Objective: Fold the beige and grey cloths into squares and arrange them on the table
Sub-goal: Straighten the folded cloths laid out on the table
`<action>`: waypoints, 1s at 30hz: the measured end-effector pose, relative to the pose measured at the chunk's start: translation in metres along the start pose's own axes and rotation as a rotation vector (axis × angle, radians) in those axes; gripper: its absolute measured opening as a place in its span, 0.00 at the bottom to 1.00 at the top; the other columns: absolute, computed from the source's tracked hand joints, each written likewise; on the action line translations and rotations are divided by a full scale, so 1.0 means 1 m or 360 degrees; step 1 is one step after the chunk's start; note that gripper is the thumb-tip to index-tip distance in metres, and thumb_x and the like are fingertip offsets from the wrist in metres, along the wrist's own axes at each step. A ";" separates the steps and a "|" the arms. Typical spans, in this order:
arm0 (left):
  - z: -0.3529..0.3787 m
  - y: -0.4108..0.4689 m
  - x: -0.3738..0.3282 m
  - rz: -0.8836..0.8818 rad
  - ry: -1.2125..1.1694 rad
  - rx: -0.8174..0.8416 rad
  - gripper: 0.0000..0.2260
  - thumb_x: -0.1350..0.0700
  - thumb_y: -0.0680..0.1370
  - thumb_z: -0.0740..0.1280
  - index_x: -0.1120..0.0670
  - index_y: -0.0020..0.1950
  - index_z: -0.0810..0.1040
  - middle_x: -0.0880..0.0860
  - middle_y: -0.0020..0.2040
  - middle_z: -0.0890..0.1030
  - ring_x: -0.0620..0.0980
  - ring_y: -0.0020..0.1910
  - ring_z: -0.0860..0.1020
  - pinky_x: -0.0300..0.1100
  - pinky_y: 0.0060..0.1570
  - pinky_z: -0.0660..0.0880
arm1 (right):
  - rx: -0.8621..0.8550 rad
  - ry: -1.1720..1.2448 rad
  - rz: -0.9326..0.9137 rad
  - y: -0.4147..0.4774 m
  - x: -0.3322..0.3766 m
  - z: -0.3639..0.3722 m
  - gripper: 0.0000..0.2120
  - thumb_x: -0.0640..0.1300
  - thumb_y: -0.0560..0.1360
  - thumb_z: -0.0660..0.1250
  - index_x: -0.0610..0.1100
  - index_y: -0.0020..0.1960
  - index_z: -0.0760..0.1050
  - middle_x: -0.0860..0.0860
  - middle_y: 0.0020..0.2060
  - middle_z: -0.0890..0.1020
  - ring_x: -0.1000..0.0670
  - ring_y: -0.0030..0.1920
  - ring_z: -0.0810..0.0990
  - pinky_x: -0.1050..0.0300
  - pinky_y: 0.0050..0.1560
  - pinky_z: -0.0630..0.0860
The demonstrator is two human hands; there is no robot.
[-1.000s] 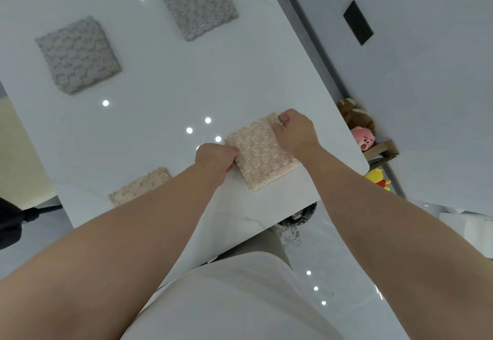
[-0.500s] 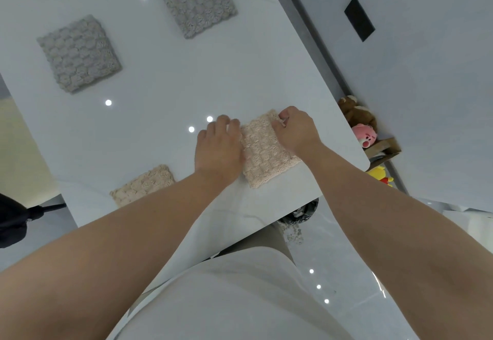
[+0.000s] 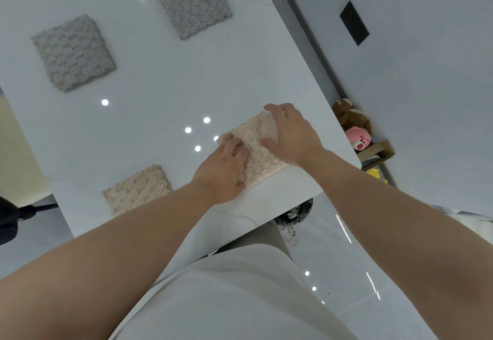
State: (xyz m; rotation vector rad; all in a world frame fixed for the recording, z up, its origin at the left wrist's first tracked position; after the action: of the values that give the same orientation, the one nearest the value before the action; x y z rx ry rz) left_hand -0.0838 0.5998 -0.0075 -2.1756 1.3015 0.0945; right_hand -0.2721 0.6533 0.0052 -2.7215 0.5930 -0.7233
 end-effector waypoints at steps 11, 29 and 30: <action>0.002 0.006 -0.012 -0.0270 -0.0036 -0.0153 0.39 0.44 0.75 0.72 0.61 0.77 0.60 0.59 0.76 0.61 0.58 0.78 0.59 0.50 0.70 0.70 | 0.0516 -0.0856 -0.0661 -0.004 0.003 0.007 0.48 0.61 0.75 0.70 0.49 0.83 0.45 0.50 0.83 0.45 0.44 0.82 0.47 0.44 0.79 0.54; 0.006 0.006 -0.002 -0.0559 0.0061 0.0172 0.58 0.32 0.72 0.69 0.59 0.81 0.34 0.56 0.83 0.38 0.55 0.82 0.40 0.53 0.80 0.46 | 0.0756 -0.1026 -0.0584 0.005 0.009 0.008 0.57 0.62 0.73 0.72 0.42 0.82 0.37 0.46 0.82 0.40 0.47 0.82 0.41 0.43 0.80 0.50; 0.005 0.005 0.001 -0.0543 0.0008 0.0188 0.58 0.32 0.72 0.70 0.58 0.81 0.34 0.55 0.83 0.37 0.54 0.82 0.39 0.52 0.80 0.46 | 0.0771 -0.1031 -0.0572 0.006 0.012 0.007 0.57 0.62 0.73 0.72 0.41 0.82 0.37 0.46 0.82 0.41 0.47 0.82 0.41 0.44 0.80 0.50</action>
State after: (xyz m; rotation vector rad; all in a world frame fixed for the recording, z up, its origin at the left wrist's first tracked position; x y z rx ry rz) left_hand -0.0862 0.6002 -0.0136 -2.2609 0.8972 -0.1206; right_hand -0.2609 0.6440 0.0021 -2.3983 -0.2015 -0.0056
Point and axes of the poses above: each hand's wrist, its own y-axis towards the middle knuckle, its own z-axis out of the palm, x = y × z, the point moved 4 cm from there along y, towards the middle knuckle
